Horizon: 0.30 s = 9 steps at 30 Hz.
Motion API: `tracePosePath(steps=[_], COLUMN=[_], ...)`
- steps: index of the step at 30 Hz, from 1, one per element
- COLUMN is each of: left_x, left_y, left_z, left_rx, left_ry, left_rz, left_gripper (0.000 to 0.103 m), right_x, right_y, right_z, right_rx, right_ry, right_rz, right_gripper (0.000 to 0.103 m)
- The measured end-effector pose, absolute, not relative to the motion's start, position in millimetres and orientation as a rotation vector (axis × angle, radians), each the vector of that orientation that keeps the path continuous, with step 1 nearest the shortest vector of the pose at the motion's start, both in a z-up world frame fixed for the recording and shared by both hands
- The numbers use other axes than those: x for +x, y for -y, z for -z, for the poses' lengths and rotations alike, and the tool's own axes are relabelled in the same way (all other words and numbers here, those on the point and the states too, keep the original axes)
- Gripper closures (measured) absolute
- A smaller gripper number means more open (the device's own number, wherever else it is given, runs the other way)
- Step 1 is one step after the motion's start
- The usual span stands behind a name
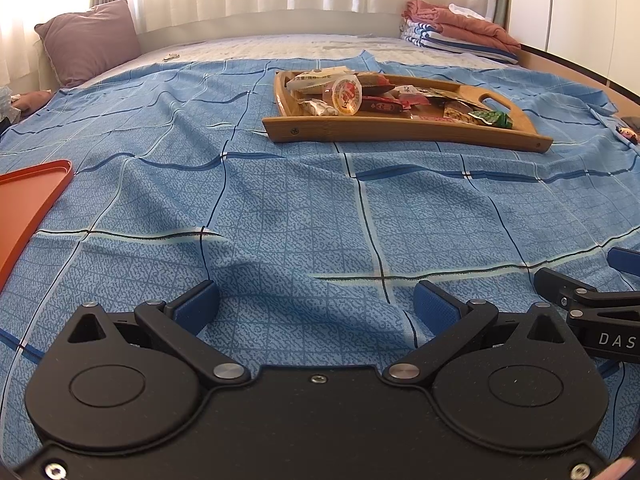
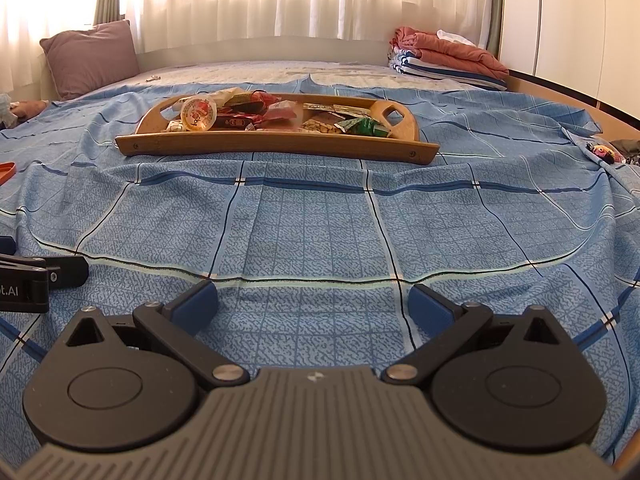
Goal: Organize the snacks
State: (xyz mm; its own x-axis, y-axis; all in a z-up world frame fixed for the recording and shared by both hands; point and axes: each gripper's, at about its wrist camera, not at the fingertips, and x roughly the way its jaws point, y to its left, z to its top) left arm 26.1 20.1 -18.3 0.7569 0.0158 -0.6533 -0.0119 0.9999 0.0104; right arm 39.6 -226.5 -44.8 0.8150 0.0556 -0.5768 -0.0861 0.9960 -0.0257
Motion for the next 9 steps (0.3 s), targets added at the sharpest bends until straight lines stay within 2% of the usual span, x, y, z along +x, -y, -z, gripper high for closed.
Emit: tracePosePath(steps=[9], left_x=[26.6], left_y=[-18.3], left_z=[17.0], left_rx=[0.013], left_ry=[-0.701], left_rz=[-0.012], left_gripper=[0.000], right_x=[41.0], right_y=[226.0], right_z=[45.0], right_rx=[-0.052], right_ry=[-0.610], right_rz=[-0.075], right_gripper=[0.000])
